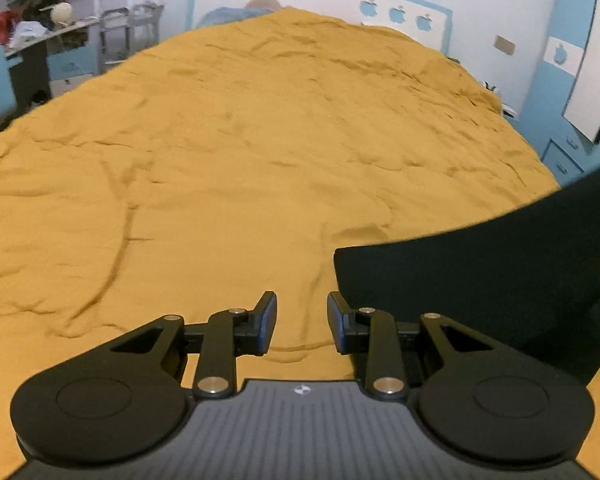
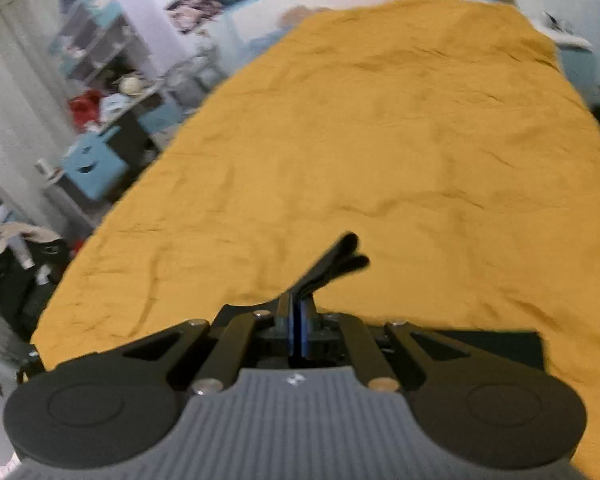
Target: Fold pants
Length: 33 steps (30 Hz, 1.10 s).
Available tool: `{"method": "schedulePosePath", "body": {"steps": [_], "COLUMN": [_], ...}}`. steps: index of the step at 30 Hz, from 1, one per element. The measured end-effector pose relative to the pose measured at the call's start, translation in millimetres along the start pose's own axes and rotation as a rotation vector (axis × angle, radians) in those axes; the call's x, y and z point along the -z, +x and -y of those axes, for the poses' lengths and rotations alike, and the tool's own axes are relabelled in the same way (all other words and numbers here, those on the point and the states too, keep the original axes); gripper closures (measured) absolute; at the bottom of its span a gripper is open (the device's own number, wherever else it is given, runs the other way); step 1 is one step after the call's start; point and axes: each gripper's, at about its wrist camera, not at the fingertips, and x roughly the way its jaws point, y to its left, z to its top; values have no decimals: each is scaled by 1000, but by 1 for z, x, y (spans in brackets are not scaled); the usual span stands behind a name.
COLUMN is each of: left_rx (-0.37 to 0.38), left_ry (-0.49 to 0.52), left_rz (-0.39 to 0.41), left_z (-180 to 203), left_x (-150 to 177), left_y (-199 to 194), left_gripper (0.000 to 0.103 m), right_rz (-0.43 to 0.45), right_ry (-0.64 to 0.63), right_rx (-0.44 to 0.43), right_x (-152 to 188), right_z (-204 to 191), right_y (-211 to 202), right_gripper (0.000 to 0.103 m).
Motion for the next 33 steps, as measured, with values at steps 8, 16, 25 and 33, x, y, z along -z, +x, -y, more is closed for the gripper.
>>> {"method": "schedulePosePath", "body": {"steps": [8, 16, 25, 33], "left_rx": [27, 2, 19, 29], "left_ry": [50, 66, 27, 60], "left_rz": [-64, -89, -94, -96], "left_z": [33, 40, 34, 38], "left_x": [4, 6, -2, -1], "left_y": [41, 59, 64, 72], "left_gripper": [71, 73, 73, 75], "right_rz": [-63, -27, -81, -126], "right_ry": [213, 256, 245, 232], "right_rx": [151, 94, 193, 332], "right_x": [39, 48, 51, 85], "right_z": [145, 162, 176, 208], "right_y": [36, 44, 47, 103], "right_gripper": [103, 103, 103, 103]}}
